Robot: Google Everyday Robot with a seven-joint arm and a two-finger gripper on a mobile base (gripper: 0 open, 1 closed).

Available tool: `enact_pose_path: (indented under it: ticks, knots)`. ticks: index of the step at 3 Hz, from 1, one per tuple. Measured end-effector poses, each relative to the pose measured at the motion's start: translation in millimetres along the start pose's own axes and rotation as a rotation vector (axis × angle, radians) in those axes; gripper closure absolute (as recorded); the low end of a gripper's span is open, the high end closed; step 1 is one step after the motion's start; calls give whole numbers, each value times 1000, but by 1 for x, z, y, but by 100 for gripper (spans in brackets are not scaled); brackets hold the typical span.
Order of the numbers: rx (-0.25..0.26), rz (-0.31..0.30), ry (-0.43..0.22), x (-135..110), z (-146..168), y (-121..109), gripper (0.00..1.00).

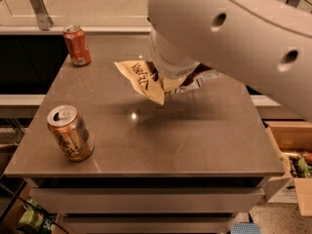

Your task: Move brown chip bag near orange can

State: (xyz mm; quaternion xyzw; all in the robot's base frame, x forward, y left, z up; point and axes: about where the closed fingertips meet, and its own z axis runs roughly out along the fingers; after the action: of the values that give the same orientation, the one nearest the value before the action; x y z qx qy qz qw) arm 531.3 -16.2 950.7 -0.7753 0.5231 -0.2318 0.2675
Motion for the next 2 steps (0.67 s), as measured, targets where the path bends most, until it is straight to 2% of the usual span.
enact_pose_path:
  ticks: [1,2]
  knots:
    - [32,57,-25,6,0,20,100]
    - [71,109,-89,16,1,38,100]
